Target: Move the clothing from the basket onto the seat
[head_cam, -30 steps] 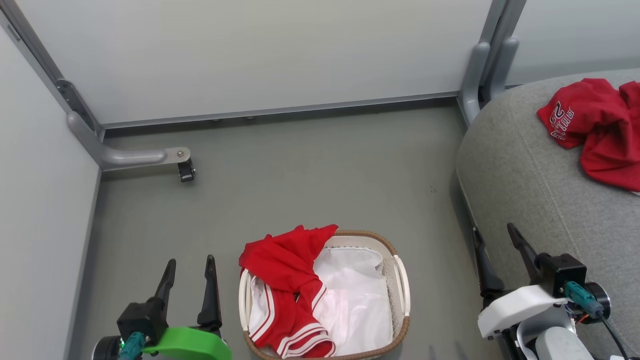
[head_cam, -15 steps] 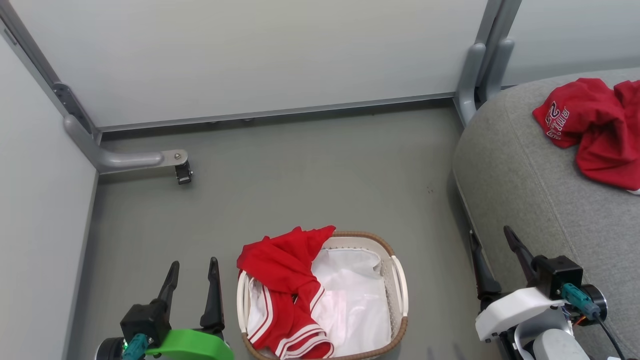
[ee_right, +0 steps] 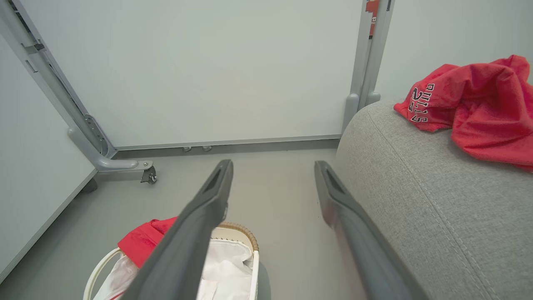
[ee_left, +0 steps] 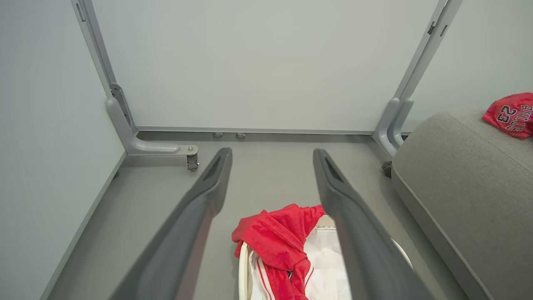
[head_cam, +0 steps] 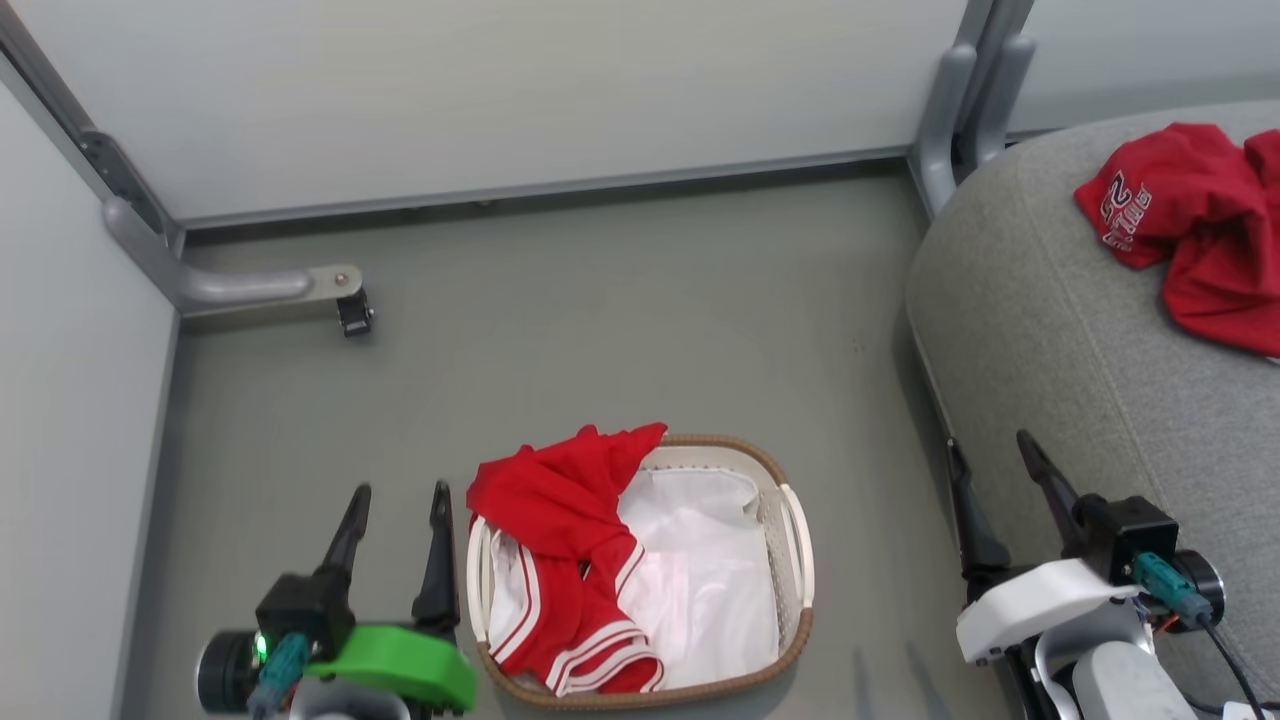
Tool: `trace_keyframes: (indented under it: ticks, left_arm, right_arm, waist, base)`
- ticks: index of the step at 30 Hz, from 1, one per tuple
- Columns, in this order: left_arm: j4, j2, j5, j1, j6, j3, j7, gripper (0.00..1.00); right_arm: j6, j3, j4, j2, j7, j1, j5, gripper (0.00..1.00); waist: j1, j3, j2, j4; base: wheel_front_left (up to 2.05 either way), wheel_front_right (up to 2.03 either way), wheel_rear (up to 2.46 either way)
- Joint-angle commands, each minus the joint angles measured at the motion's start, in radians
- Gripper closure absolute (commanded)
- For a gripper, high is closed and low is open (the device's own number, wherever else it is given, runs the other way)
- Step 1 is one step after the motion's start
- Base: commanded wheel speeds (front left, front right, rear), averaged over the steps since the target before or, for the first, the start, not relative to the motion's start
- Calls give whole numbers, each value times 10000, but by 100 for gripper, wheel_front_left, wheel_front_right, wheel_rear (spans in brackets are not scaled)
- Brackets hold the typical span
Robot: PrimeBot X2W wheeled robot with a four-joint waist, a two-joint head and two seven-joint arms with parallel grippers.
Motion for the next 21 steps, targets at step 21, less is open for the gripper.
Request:
trace_keyframes:
  ticks: [21]
  left_arm:
    - [5541,65,1643,-5332,-722,-2886,953,0]
  right_arm:
    - [-10,189,-1186,-32,-48,-2046,12,0]
  waist:
    - [1,5188,0,-1505]
  base:
    - [0,0,0]
